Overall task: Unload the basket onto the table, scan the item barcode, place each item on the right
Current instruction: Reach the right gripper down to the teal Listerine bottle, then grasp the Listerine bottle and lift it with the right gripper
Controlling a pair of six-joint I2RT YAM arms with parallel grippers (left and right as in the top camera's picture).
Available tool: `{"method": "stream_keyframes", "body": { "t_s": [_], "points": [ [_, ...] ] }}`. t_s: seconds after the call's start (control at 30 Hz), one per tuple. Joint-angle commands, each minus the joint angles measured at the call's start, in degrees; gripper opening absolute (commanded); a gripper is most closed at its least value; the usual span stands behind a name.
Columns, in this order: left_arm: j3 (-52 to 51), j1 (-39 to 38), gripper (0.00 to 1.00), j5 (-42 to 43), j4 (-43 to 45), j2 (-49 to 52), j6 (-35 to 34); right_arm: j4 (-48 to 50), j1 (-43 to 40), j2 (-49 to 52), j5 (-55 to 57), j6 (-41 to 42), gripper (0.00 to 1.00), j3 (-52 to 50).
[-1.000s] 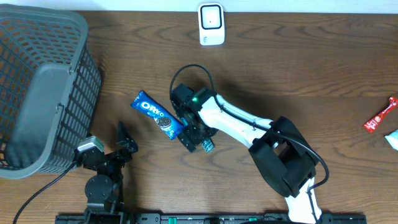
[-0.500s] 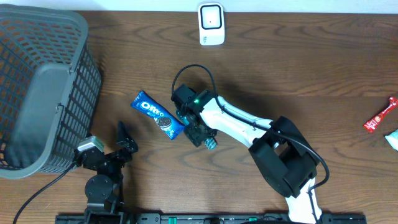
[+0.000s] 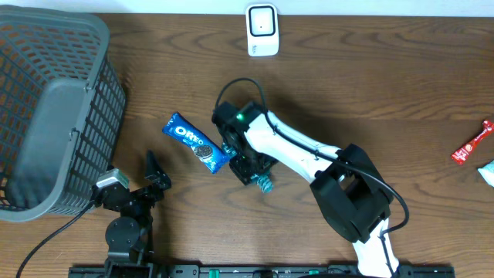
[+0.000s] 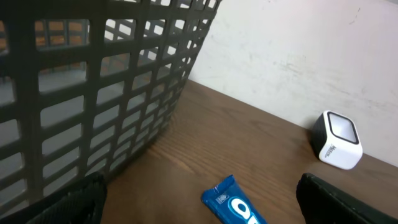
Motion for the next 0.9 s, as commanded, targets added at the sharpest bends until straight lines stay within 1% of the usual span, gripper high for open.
{"method": "stream_keyframes", "body": {
  "t_s": [0.0,0.13,0.27,0.33,0.47,0.63,0.73,0.8,0.87],
  "points": [
    [-1.6,0.3,0.98,0.1,-1.2,-0.3,0.3,-6.0,-0.6,-0.7,-2.3,0.6,0.43,7.7],
    [-1.6,0.3,0.98,0.1,-1.2,-0.3,0.3,-12.2,-0.9,-0.7,-4.9,0.6,0.43,11.4],
    [-1.6,0.3,0.98,0.1,-1.2,-0.3,0.3,-16.9,-1.7,-0.7,-8.2,0.4,0.43,11.9],
    [-1.6,0.3,0.98,0.1,-1.2,-0.3,0.3,-18.2,-2.1,-0.7,-10.1,0.3,0.43,11.9],
    [-1.6,0.3,0.98,0.1,-1.2,-0.3,0.3,-20.8,-3.0,-0.7,-14.8,-2.4,0.43,11.9],
    [-1.6,0.3,0.98,0.1,-1.2,-0.3,0.3,-25.1,-4.2,-0.7,-15.5,-2.8,0.45,11.9],
    [-1.6,0.3,0.98,0.1,-1.2,-0.3,0.3,-26.7,-4.7,-0.7,-17.7,-2.8,0.43,11.7],
    [-1.6,0.3,0.98,0.1,-1.2,-0.3,0.3,-26.7,-4.7,-0.7,-20.3,-3.4,0.47,11.6],
    [-1.6,0.3,0.98,0.1,-1.2,-0.3,0.3,-26.7,-4.8,-0.7,-22.2,-4.8,0.49,11.6]
  ]
}}
